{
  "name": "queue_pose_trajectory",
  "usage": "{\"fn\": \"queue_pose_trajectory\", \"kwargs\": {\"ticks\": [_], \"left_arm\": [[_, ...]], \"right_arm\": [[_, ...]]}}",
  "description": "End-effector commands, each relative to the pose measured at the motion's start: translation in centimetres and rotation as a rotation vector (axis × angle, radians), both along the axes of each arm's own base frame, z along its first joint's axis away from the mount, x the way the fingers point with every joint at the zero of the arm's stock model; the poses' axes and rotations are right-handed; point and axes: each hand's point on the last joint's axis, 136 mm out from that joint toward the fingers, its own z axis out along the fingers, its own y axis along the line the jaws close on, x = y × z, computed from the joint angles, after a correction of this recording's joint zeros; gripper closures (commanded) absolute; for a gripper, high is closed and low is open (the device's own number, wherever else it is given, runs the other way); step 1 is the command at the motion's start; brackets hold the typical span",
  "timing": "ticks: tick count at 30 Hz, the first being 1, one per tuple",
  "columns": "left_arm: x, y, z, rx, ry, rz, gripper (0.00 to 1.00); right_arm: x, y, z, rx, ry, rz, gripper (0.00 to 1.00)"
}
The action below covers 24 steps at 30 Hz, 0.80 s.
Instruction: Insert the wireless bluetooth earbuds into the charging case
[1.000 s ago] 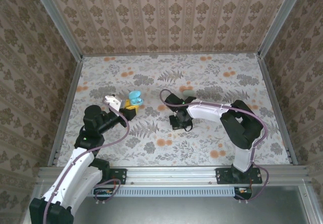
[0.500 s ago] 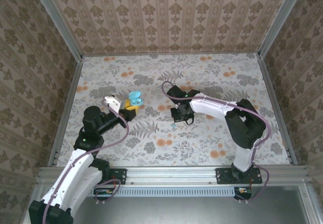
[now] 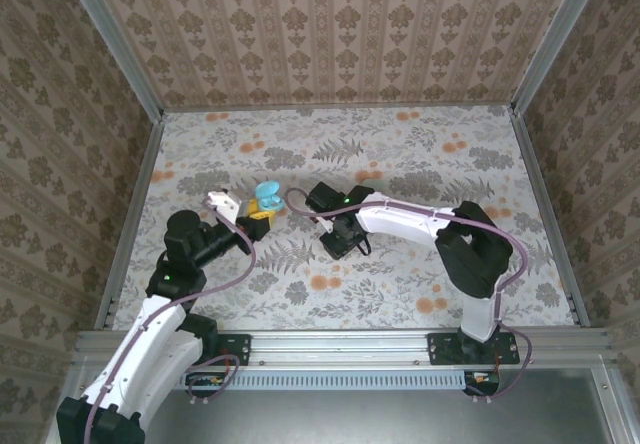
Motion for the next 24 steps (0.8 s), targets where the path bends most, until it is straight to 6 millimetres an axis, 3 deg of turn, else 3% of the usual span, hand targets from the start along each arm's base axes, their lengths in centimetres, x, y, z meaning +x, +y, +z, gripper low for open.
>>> {"fn": "queue_pose_trajectory", "kwargs": {"ticks": [1, 24], "left_arm": [[-0.2, 0.0, 1.4, -0.004, -0.043, 0.000, 0.76], [-0.3, 0.1, 1.1, 0.003, -0.033, 0.004, 0.76]], "right_arm": [[0.6, -0.8, 0.0, -0.074, -0.015, 0.058, 0.62], [0.4, -1.6, -3.3, -0.172, 0.045, 0.103, 0.65]]}}
